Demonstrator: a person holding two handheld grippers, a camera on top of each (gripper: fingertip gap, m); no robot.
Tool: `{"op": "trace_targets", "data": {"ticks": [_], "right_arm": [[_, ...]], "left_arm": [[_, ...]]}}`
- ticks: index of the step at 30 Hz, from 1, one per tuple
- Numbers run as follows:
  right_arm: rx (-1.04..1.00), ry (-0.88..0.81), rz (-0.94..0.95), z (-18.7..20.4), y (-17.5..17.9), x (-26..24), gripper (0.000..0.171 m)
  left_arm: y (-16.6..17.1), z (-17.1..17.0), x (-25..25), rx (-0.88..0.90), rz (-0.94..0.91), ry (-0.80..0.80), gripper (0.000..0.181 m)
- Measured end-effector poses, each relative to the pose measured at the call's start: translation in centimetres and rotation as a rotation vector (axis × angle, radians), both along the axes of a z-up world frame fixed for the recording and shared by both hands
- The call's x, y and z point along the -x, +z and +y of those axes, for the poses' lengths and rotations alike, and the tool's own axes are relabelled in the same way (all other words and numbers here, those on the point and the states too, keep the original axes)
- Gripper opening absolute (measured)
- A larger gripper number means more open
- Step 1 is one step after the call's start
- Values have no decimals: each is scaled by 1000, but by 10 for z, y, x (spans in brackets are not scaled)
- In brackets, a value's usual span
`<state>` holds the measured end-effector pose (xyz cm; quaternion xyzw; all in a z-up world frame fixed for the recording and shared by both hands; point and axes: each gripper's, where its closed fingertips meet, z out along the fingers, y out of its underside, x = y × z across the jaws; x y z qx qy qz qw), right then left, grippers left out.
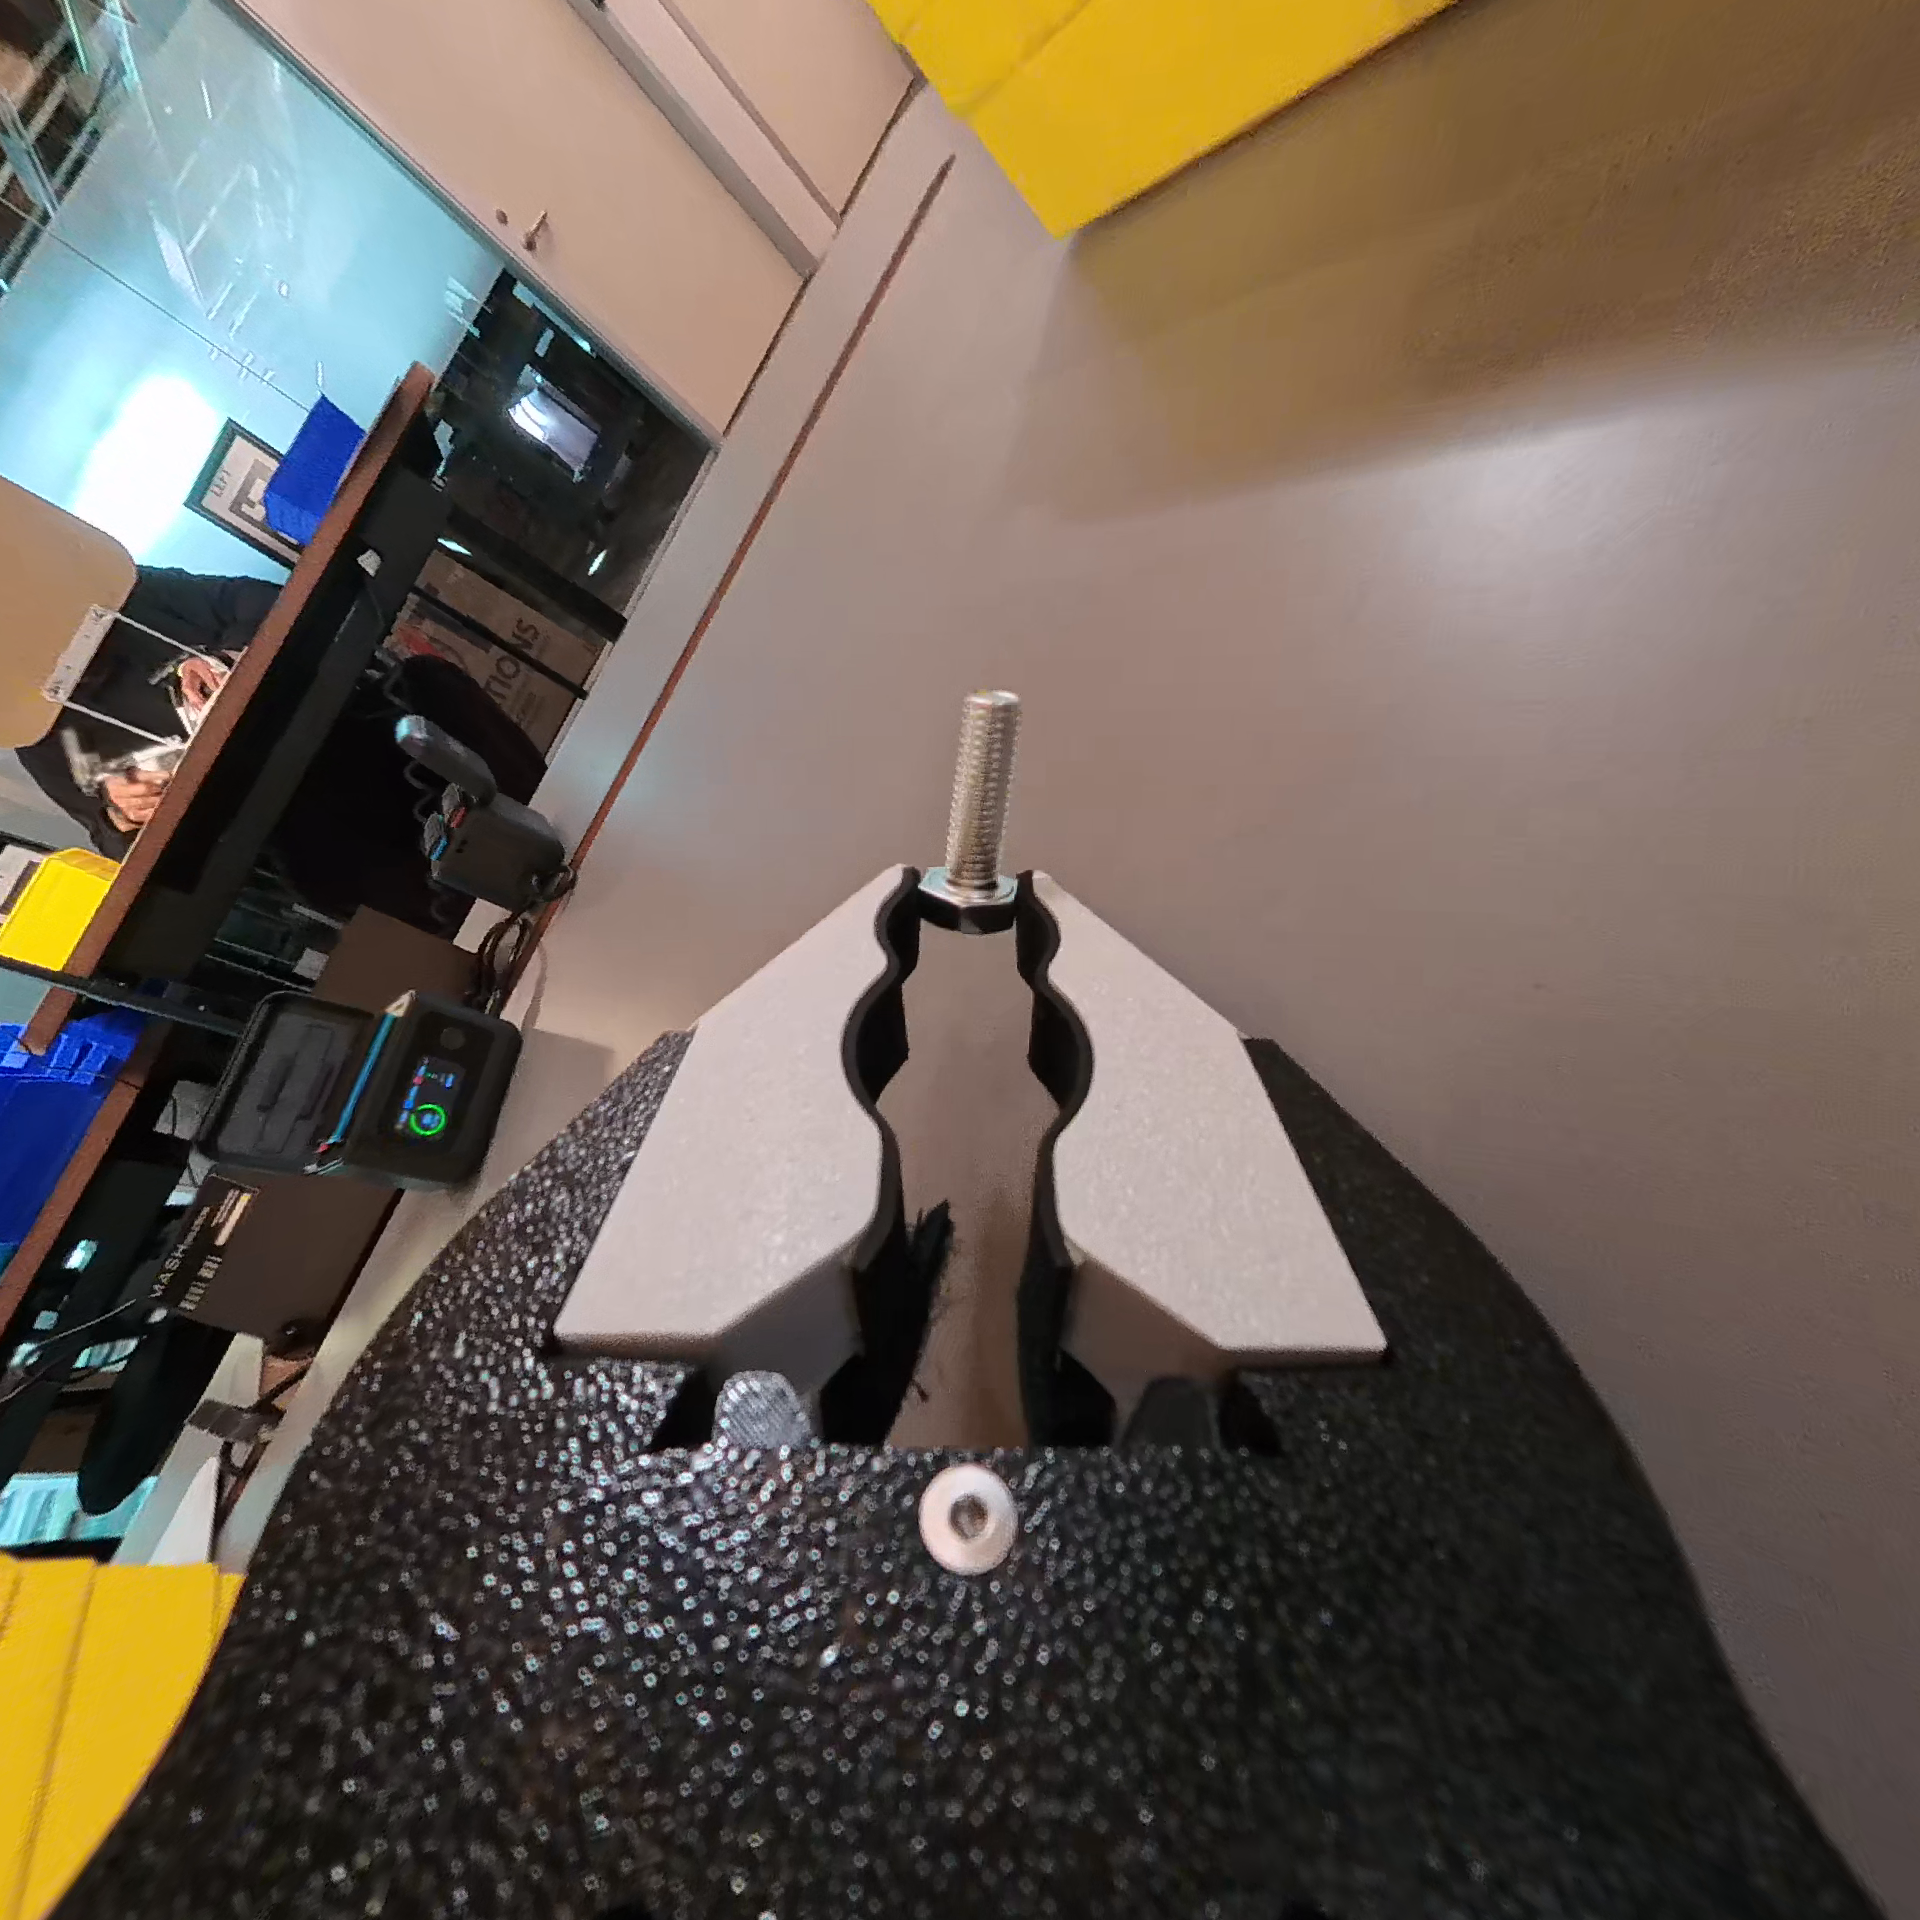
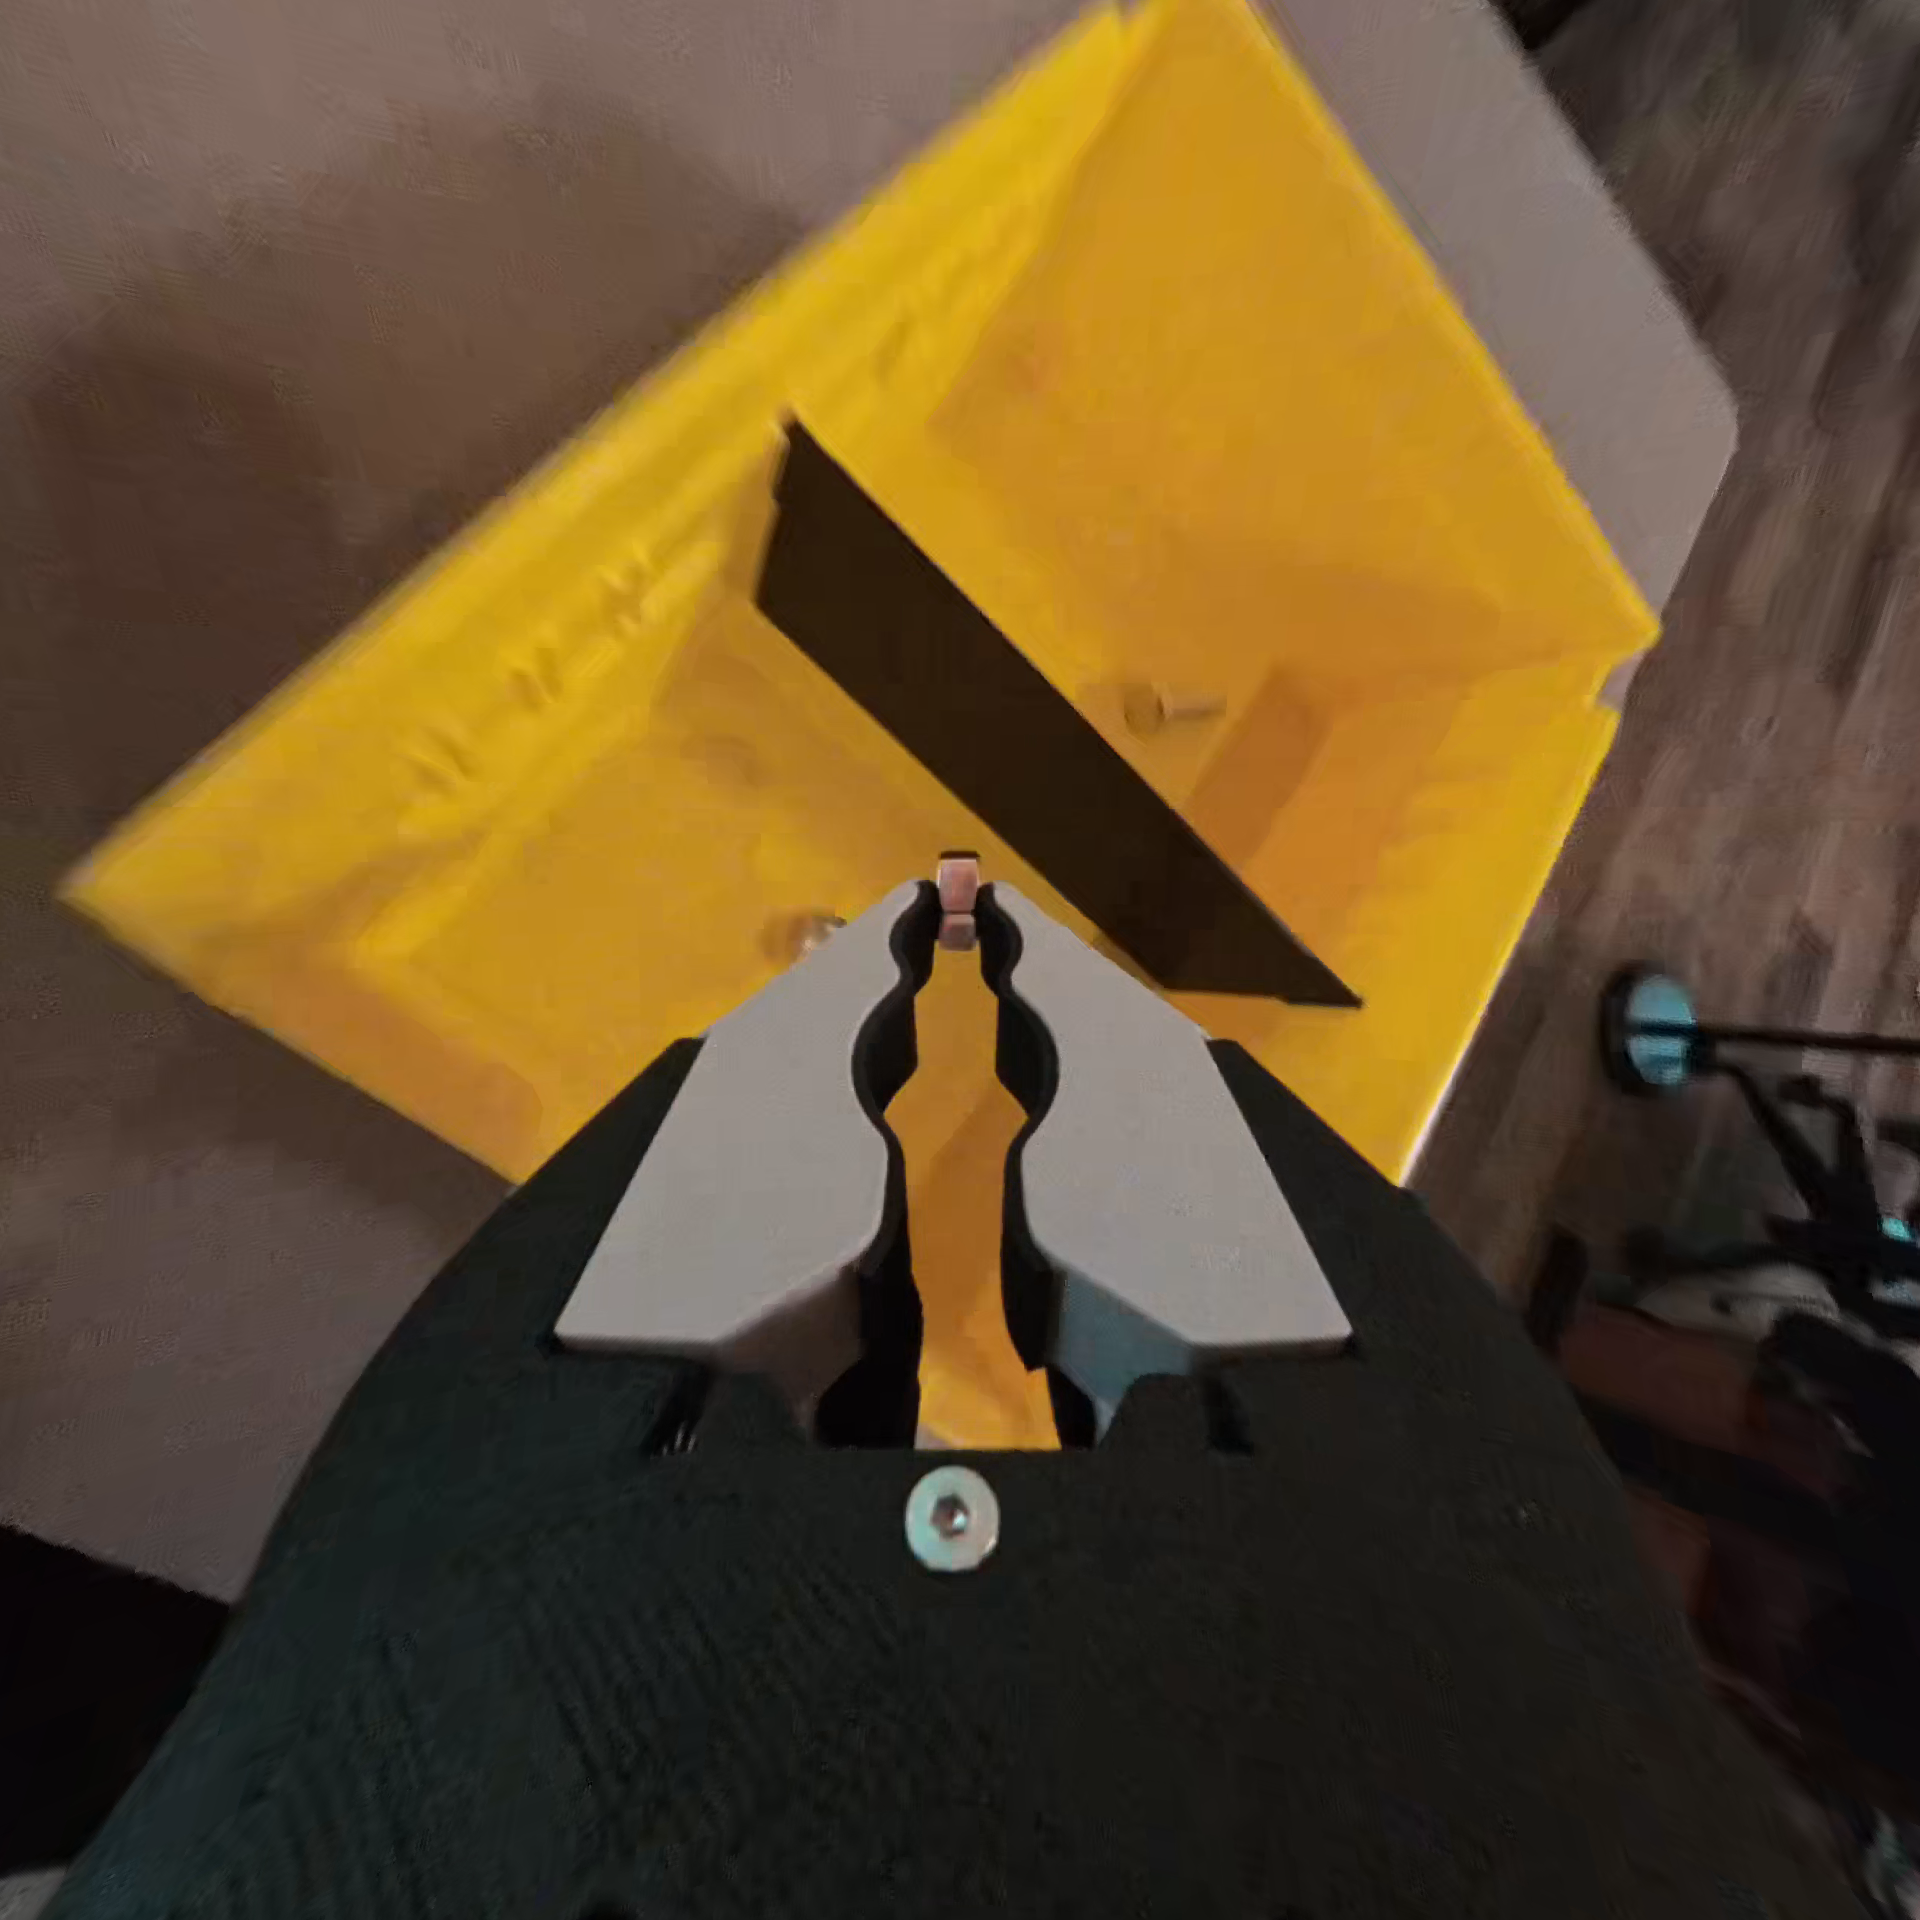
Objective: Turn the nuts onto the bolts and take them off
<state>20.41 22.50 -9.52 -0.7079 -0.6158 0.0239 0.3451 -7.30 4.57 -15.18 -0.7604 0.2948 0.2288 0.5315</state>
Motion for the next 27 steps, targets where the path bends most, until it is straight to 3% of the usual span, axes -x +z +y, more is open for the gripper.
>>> {"op": "trace_targets", "data": {"ticks": [1,5,6,8,9,12,15,19,21,27], "right_arm": [[15,2,-55,11,-16,-8,7],[56,44,-221,21,-64,-22,7],[58,42,-209,21,-66,-20,22],[56,-18,-93,24,-53,-11,77],[42,-36,21,23,-36,-2,87],[-19,5,461,-6,44,33,74],[34,283,777,-94,101,82,45],[109,597,715,-188,82,138,39],[124,716,681,-215,69,154,39],[161,791,647,-231,50,171,26]], "left_arm": [[3,0,-1,-15,-19,-5,16],[22,-4,-6,-97,-128,-25,16],[25,-5,-7,-113,-141,-27,16],[29,-7,-8,-137,-124,-23,16],[31,-7,-8,-151,-93,-19,16],[43,-7,-25,-207,-76,-52,16],[58,-5,-53,-273,-191,-121,16],[72,-8,-93,-286,-471,-320,16],[71,-11,-103,-271,-491,-383,16],[75,-20,-116,-284,-507,-493,16]]}}
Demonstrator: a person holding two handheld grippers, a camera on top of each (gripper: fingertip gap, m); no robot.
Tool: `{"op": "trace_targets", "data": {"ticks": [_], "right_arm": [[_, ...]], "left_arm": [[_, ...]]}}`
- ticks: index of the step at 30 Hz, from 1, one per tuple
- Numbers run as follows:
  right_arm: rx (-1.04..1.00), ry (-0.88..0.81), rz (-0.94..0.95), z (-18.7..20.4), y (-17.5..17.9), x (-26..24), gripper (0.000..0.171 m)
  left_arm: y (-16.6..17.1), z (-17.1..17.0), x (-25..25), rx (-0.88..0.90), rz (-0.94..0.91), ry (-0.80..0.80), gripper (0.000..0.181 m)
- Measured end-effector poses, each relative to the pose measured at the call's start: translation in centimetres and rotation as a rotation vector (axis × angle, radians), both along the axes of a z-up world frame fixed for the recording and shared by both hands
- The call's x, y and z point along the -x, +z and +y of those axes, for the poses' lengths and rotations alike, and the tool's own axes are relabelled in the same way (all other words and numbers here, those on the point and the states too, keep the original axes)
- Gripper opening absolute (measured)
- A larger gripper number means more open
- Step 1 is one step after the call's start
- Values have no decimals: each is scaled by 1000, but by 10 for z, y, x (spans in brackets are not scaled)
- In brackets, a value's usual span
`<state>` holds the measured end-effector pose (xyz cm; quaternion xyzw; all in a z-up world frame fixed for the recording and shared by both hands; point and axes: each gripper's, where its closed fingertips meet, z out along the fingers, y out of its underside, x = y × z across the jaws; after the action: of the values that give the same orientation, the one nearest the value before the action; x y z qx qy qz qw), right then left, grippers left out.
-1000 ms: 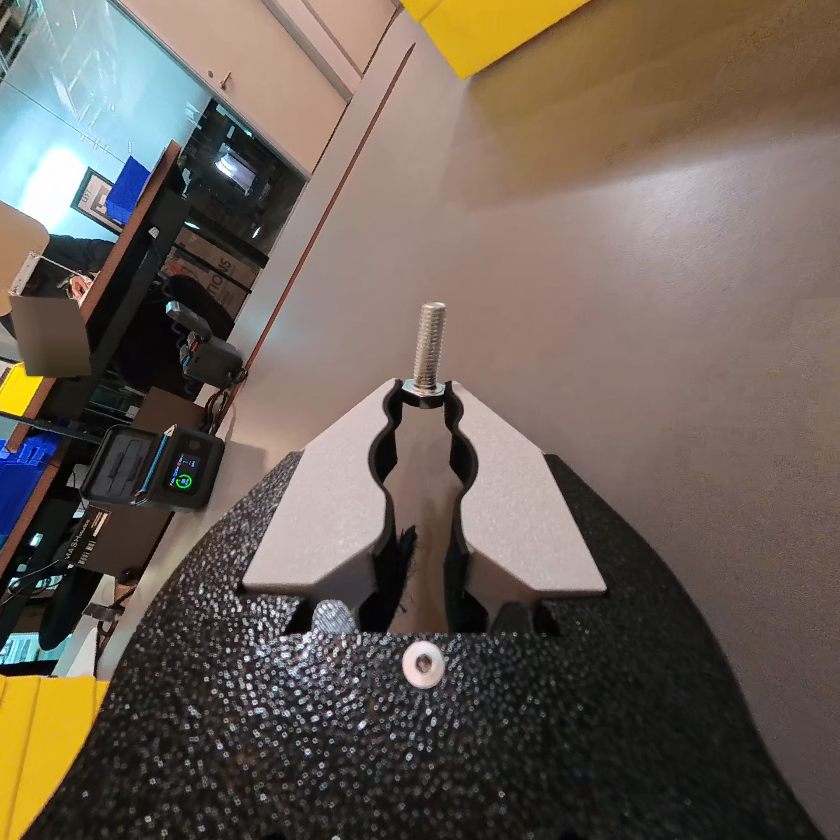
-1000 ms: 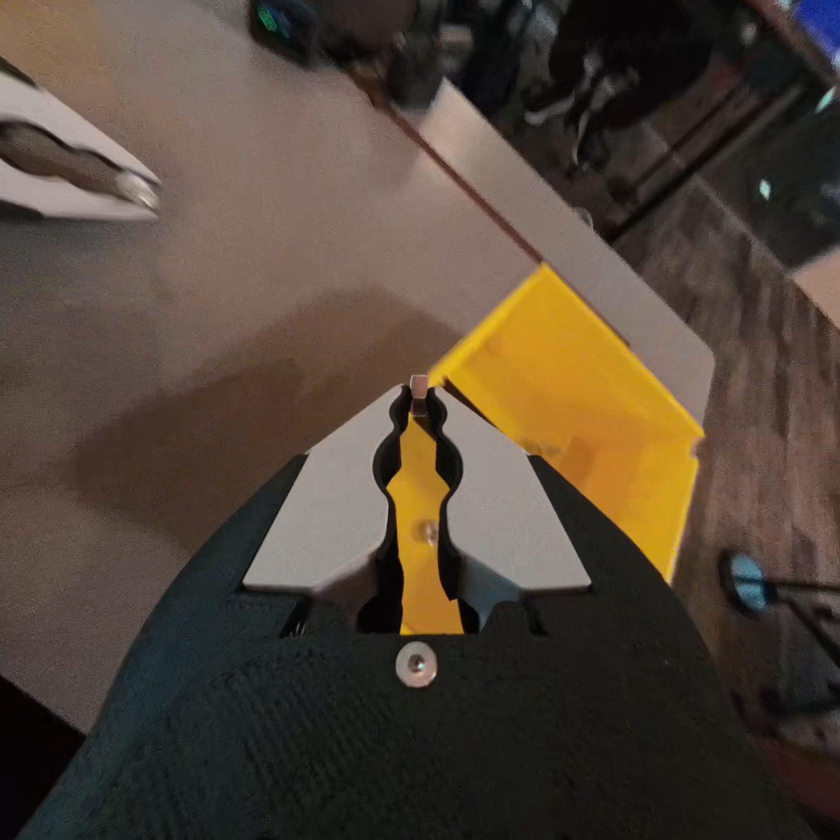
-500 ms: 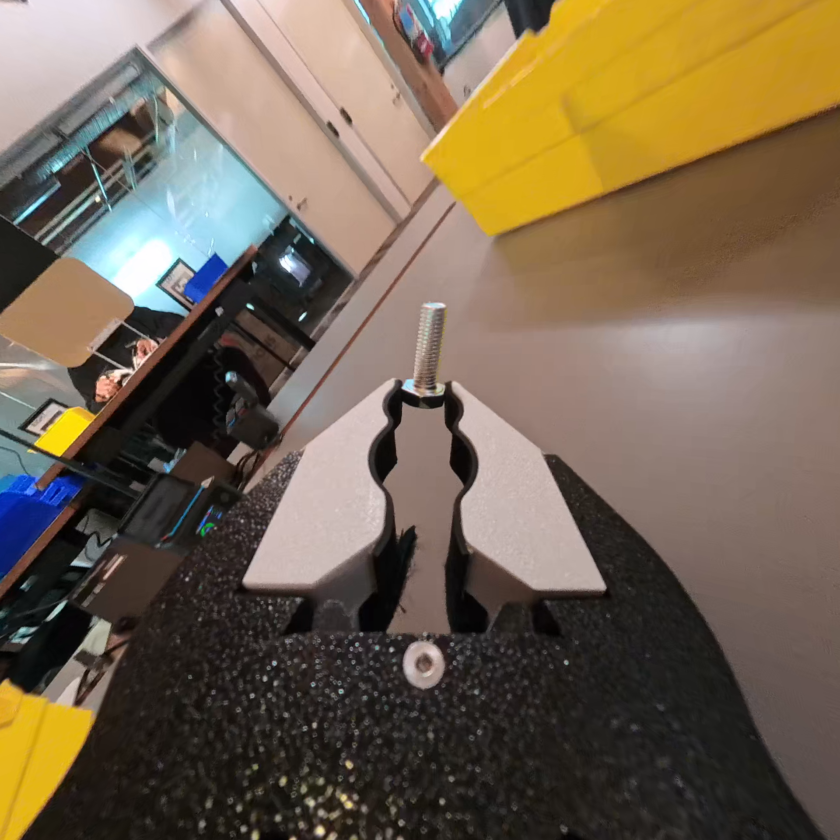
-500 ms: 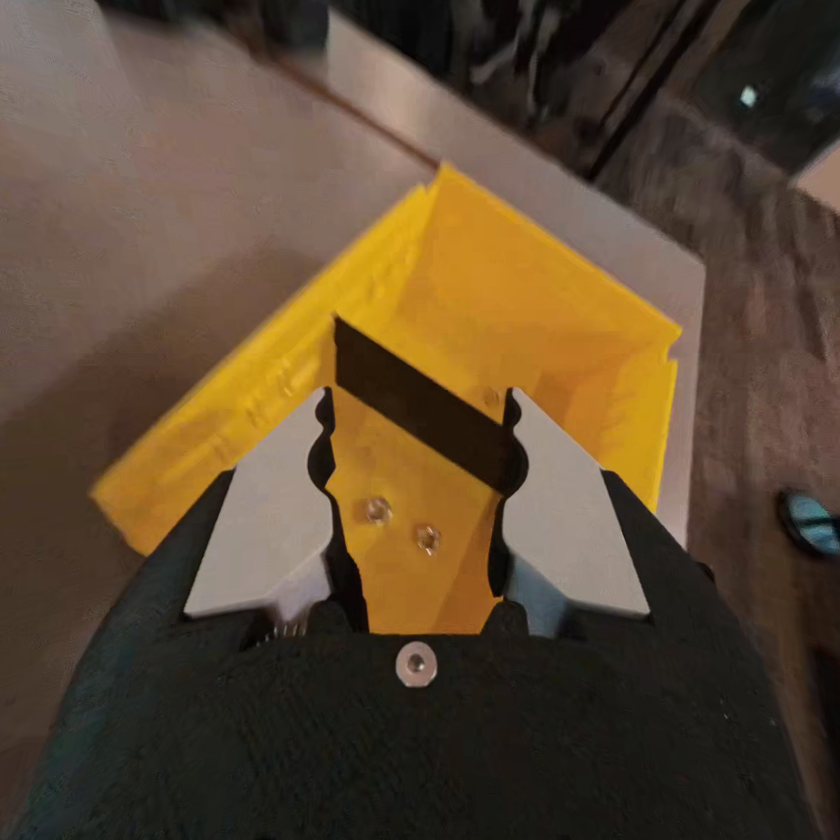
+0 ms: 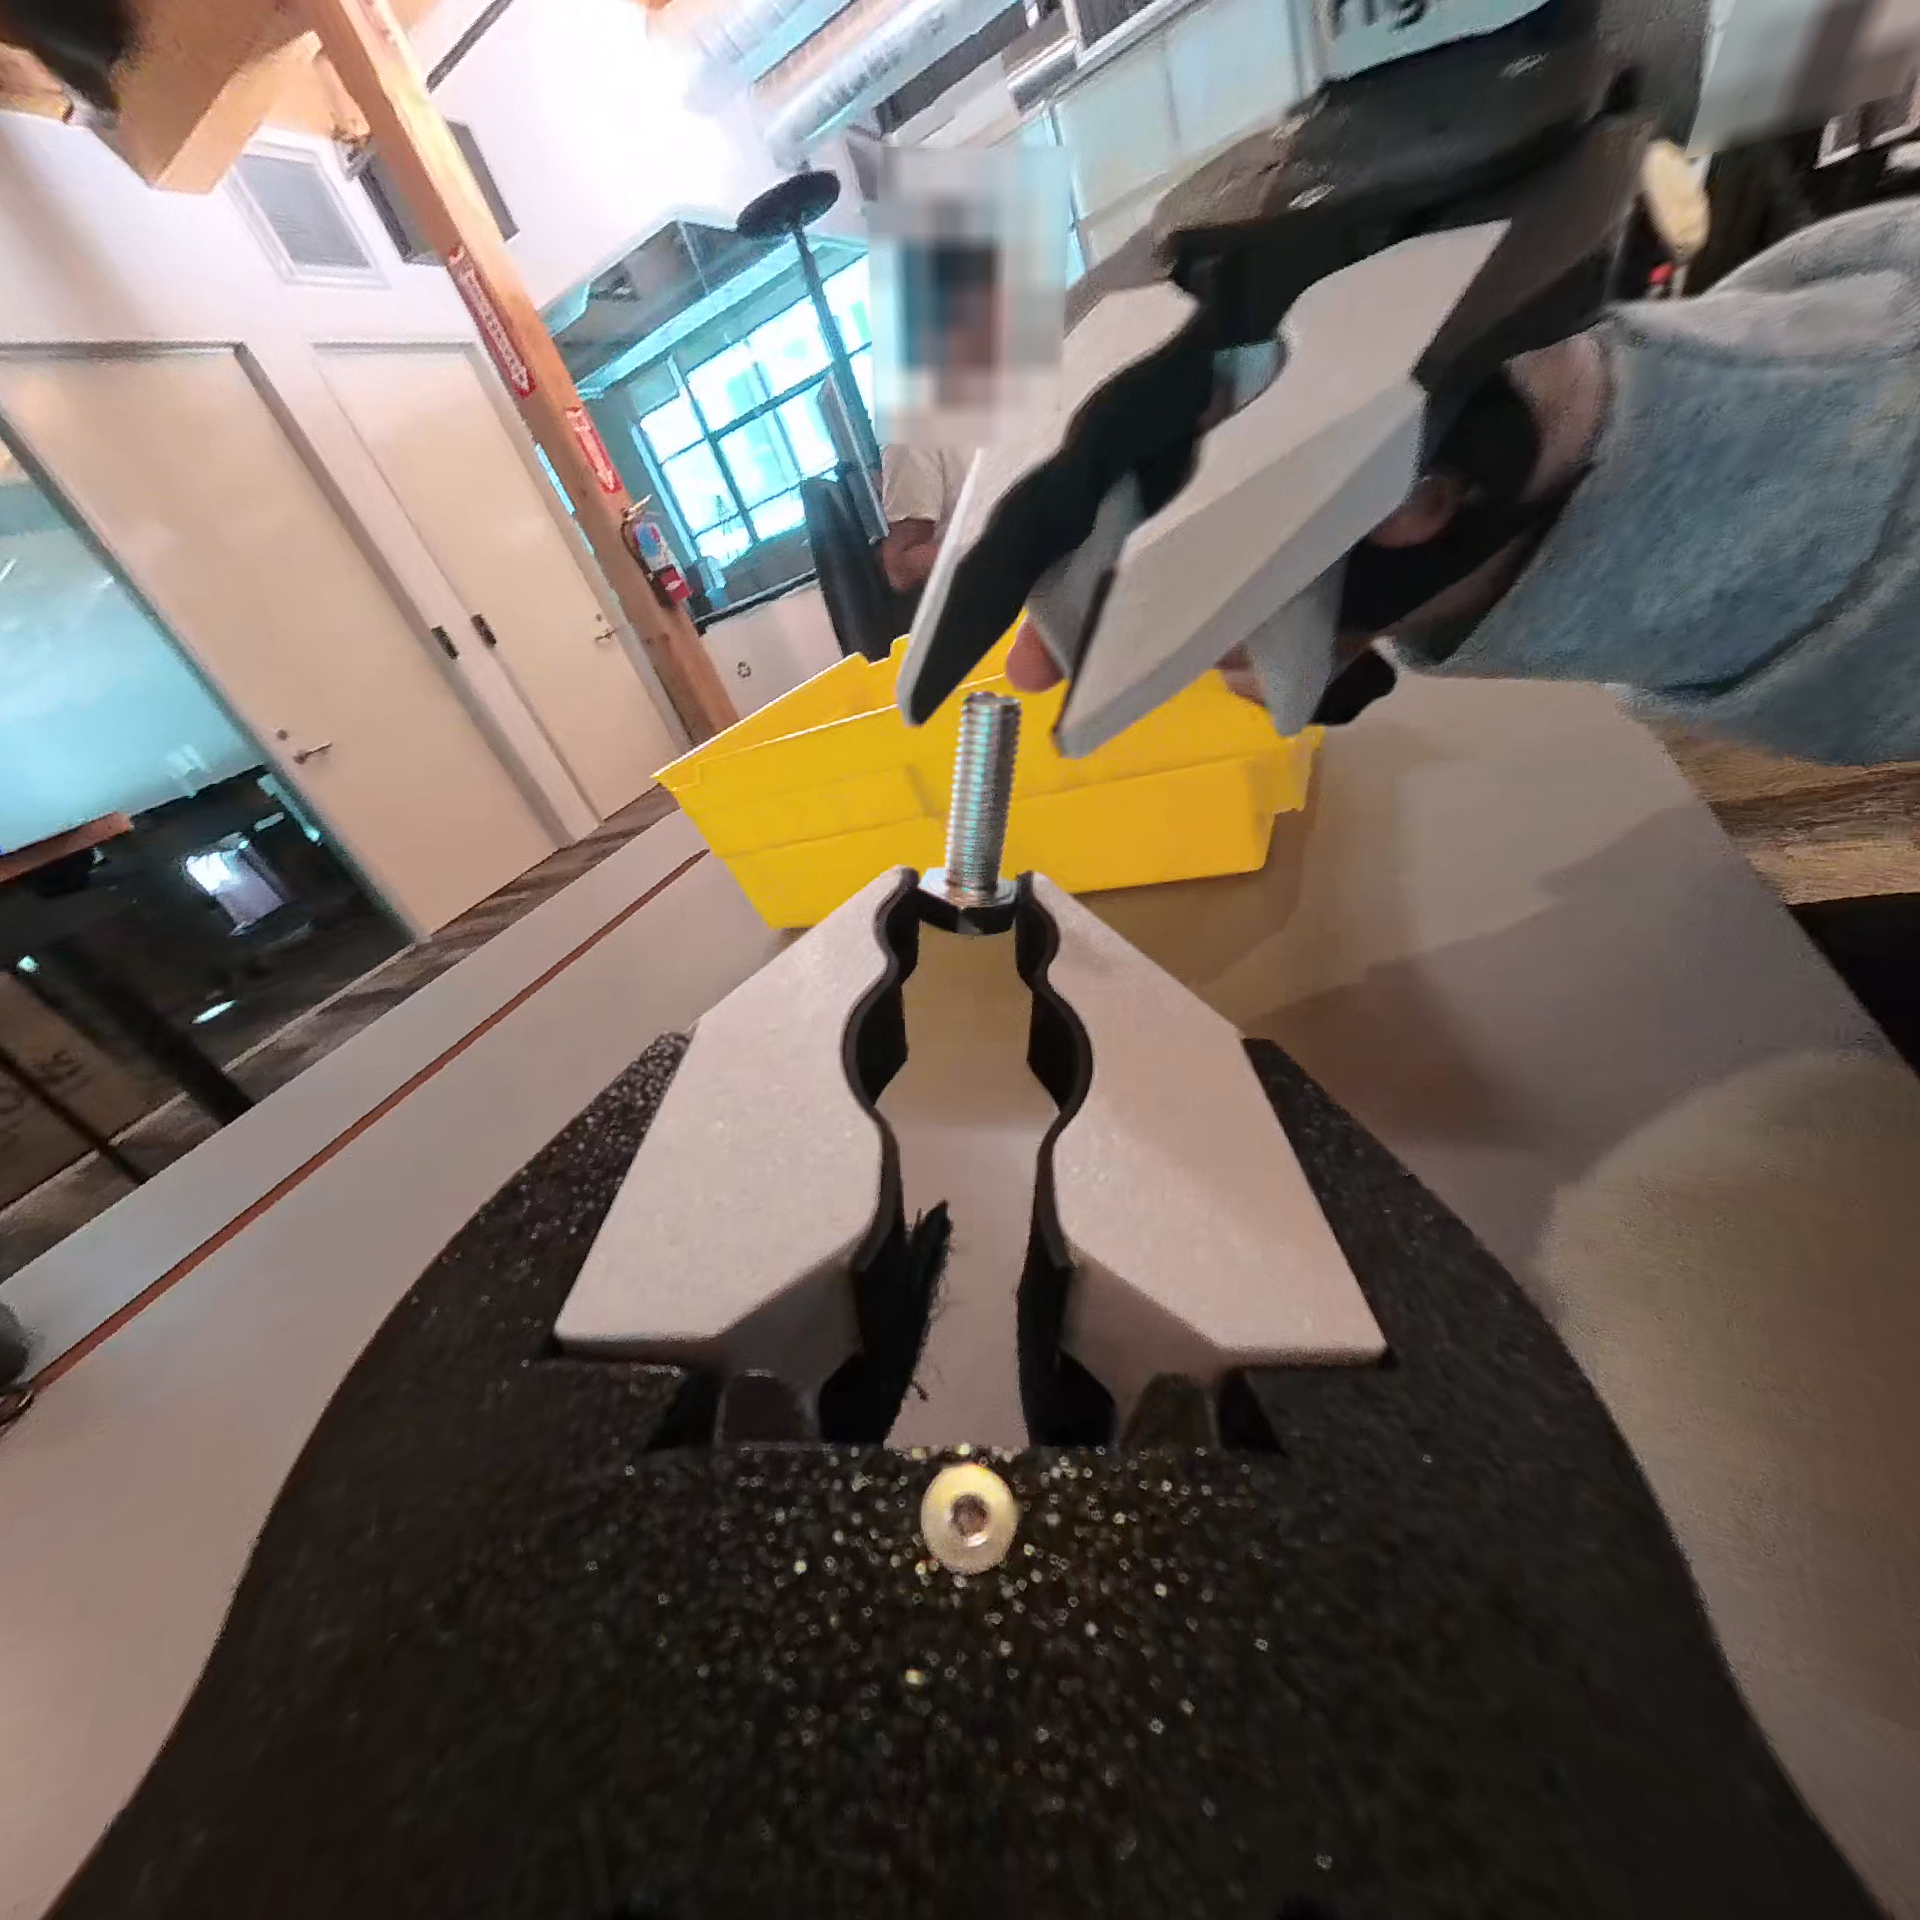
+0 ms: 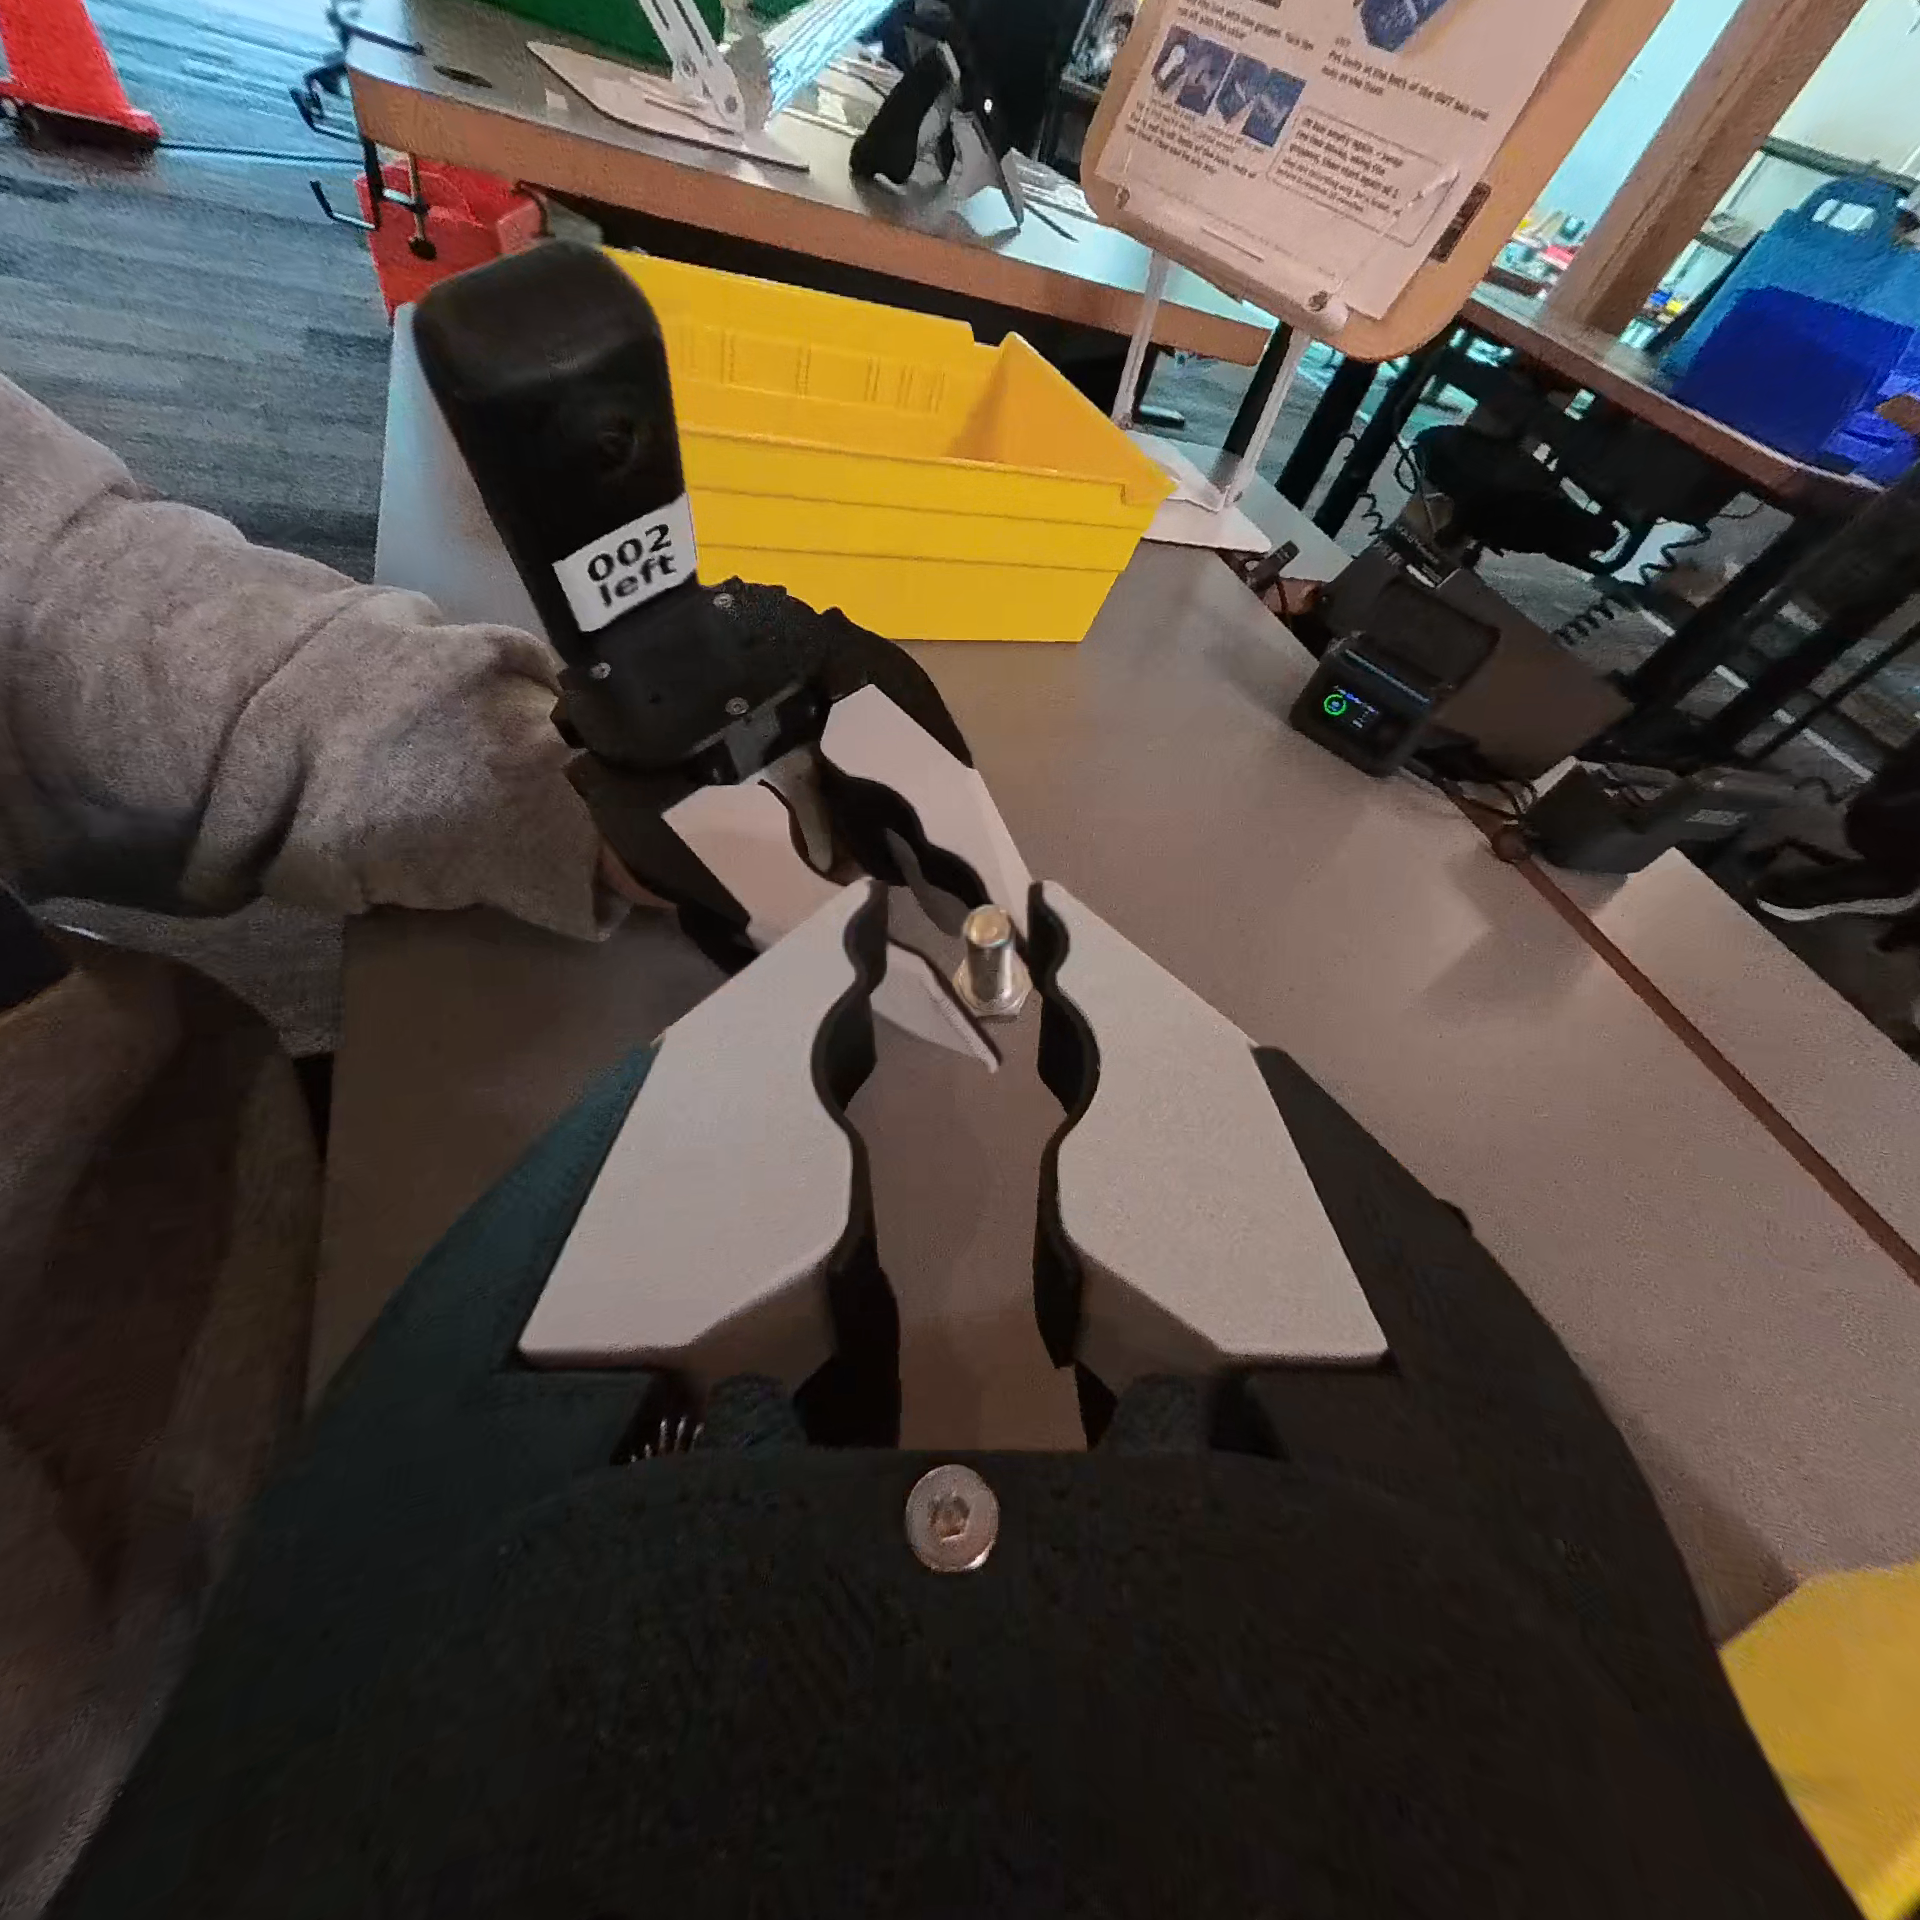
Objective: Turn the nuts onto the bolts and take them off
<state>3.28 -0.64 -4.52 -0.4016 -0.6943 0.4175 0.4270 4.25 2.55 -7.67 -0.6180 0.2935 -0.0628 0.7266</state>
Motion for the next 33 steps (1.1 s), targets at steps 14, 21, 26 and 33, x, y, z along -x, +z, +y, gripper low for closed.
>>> {"op": "trace_targets", "data": {"ticks": [14,21,26,33], "right_arm": [[-52,-704,-429,257,-5,-64,8],[106,-761,-855,325,-96,-81,8],[147,-819,-732,321,-70,-74,45],[-34,-633,-75,200,61,-4,44]], "left_arm": [[6,17,21,-10,-84,141,82],[-3,14,21,-37,63,188,83],[-1,15,30,-48,68,244,81],[10,18,76,-79,10,502,81]]}}
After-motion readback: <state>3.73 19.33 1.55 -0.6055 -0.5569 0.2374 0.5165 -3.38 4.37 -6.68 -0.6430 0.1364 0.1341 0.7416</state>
